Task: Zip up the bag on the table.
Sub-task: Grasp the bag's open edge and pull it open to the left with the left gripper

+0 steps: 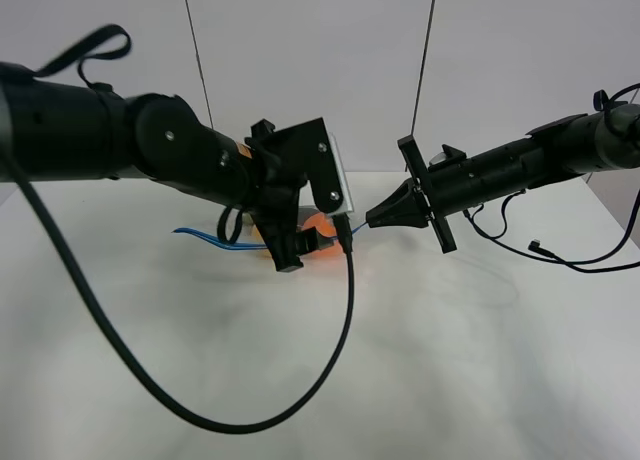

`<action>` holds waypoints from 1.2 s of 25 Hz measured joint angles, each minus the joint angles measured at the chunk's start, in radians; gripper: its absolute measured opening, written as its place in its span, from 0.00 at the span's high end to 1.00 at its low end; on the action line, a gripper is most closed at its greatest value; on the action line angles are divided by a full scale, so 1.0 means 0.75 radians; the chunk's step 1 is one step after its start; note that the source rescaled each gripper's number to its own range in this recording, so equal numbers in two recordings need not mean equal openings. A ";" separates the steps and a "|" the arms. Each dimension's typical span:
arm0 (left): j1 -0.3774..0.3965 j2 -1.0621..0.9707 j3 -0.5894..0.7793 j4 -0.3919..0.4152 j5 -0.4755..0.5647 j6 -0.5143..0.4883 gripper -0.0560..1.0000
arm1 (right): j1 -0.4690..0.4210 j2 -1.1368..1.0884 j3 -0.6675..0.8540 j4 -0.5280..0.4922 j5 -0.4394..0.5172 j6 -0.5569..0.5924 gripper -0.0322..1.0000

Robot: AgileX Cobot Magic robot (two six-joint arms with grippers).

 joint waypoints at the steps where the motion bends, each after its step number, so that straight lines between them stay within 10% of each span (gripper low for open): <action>1: -0.018 0.029 0.000 -0.011 -0.032 -0.001 0.03 | 0.000 0.000 0.000 0.000 0.000 0.000 0.97; 7: -0.071 0.168 0.000 -0.033 -0.236 -0.010 0.06 | 0.000 0.000 0.000 0.000 0.000 0.000 0.97; 14: -0.071 0.234 0.000 -0.040 -0.373 -0.096 0.35 | 0.000 0.000 0.000 0.000 -0.006 0.000 0.97; 30: -0.071 0.278 -0.001 -0.039 -0.406 -0.114 0.71 | 0.000 0.000 0.000 0.006 -0.026 0.000 0.97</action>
